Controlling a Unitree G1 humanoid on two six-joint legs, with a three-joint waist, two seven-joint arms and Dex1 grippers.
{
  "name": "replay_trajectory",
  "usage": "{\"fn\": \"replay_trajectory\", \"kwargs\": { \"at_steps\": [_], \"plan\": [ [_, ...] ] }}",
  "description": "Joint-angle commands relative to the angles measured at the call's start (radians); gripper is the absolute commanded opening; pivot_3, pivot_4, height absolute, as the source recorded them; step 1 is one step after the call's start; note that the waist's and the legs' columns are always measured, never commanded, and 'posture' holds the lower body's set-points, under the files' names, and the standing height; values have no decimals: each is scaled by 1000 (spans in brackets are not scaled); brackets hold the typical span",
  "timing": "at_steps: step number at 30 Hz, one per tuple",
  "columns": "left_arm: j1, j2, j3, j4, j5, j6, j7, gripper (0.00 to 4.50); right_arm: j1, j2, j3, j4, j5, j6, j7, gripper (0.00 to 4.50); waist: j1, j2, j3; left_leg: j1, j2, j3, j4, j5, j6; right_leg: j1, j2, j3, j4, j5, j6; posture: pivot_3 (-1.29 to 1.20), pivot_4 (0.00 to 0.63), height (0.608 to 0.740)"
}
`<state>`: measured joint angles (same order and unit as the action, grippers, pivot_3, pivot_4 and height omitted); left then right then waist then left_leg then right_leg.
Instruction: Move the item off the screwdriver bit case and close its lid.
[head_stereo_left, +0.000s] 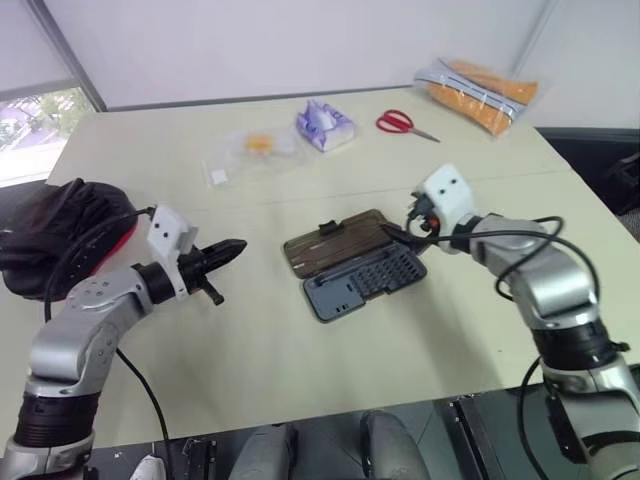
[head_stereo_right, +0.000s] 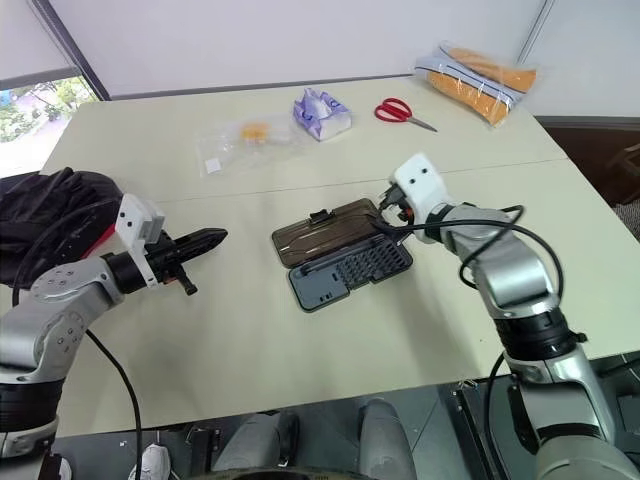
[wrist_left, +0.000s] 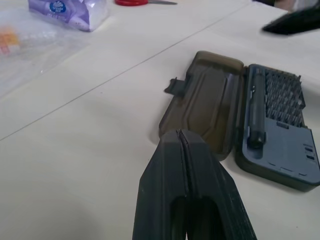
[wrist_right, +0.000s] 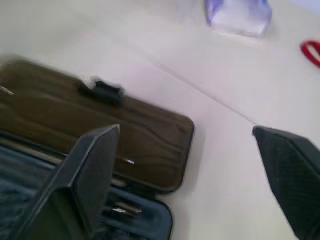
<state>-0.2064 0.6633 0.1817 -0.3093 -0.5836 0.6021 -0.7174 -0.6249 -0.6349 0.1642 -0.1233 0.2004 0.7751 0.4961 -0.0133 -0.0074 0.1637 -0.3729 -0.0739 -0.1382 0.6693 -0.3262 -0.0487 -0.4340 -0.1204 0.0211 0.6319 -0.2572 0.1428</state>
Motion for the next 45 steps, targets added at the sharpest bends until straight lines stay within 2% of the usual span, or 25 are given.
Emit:
{"fn": "replay_trajectory", "kwargs": {
  "at_steps": [1,9,15,16,18,23,24,32,38,40,45],
  "plan": [
    [-7,-4,16,-35,-5,-11,8,0,-102,62,33,136,-58,15,-27,4421,-5,0,0,0,0,1,0,0,0,0,0,0,0,0,0,0,150,740],
    [16,-21,14,-71,0,-12,36,0,-254,166,43,425,-134,51,-68,4421,-9,0,0,0,0,1,-1,0,0,-2,0,0,0,0,0,0,150,740],
    [35,-25,17,-99,8,-13,62,0,-299,201,55,534,-173,64,-78,4421,-10,1,0,0,0,1,-1,0,0,-2,0,1,1,0,0,0,150,740],
    [39,-24,18,-103,10,-14,65,0,-297,204,57,532,-174,71,-72,3880,-10,1,0,0,0,1,-1,0,0,-2,0,1,1,0,0,0,150,740],
    [46,-24,20,-110,12,-13,72,0,-294,213,55,522,-173,101,-65,3109,-11,1,0,0,0,1,-1,0,0,-2,0,1,1,0,0,0,150,740],
    [52,-19,22,-111,17,-20,80,0,-292,229,55,519,-179,167,-64,424,-8,1,-1,0,0,1,0,0,0,-1,0,1,1,0,0,0,150,740],
    [51,-17,23,-105,21,-25,79,0,-292,231,55,516,-177,184,-60,45,-7,1,-1,0,0,1,0,0,0,-1,0,1,1,0,0,0,150,740],
    [48,-14,32,-73,46,-58,74,0,-246,229,56,380,-167,371,-56,45,-7,1,-2,0,0,0,-1,0,0,-1,0,0,1,0,0,0,150,740],
    [50,-19,20,-70,57,-67,71,0,-209,260,-131,206,-157,697,-163,45,1,1,-2,0,0,-1,-1,0,0,-1,0,0,1,0,0,0,150,740],
    [52,-20,17,-71,59,-66,70,0,-200,249,-147,149,-139,799,-163,45,2,1,-2,0,0,-1,0,0,0,-1,0,0,1,0,0,0,150,740],
    [46,-20,11,-63,62,-66,64,0,-142,235,-177,43,-74,839,-180,45,-2,1,-2,0,-1,0,-1,0,0,-1,0,0,1,0,0,0,150,740]
  ]
}}
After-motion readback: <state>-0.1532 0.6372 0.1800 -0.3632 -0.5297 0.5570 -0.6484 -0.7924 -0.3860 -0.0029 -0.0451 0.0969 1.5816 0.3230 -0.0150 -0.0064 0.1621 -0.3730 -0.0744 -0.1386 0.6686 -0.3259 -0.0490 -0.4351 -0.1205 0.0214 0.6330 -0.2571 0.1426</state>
